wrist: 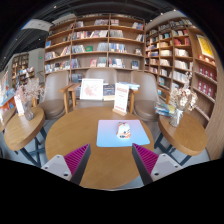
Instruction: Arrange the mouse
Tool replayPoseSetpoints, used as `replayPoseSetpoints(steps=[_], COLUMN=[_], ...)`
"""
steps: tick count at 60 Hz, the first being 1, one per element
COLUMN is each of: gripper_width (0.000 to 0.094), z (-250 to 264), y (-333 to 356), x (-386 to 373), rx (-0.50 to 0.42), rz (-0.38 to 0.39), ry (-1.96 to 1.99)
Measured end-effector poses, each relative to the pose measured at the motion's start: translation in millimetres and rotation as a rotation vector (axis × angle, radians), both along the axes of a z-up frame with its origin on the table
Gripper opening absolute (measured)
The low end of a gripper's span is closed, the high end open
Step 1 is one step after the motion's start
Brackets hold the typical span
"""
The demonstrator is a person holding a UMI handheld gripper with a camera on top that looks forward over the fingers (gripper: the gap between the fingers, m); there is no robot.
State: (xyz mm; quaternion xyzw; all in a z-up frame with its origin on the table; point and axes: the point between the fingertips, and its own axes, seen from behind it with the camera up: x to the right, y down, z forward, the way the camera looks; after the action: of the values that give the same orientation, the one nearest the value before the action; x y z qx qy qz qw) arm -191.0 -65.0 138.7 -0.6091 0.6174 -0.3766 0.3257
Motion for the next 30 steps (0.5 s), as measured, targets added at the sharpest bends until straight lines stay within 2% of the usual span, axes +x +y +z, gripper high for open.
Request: replayPoseSetpoints(steps=[22, 30], gripper_width=[0.0855, 0.0854], z=[-7, -14], y=[11, 9], x=[-69, -79], rx=[0.001, -0.027], rz=[0.027, 0.036], ry=[-0.007, 0.004])
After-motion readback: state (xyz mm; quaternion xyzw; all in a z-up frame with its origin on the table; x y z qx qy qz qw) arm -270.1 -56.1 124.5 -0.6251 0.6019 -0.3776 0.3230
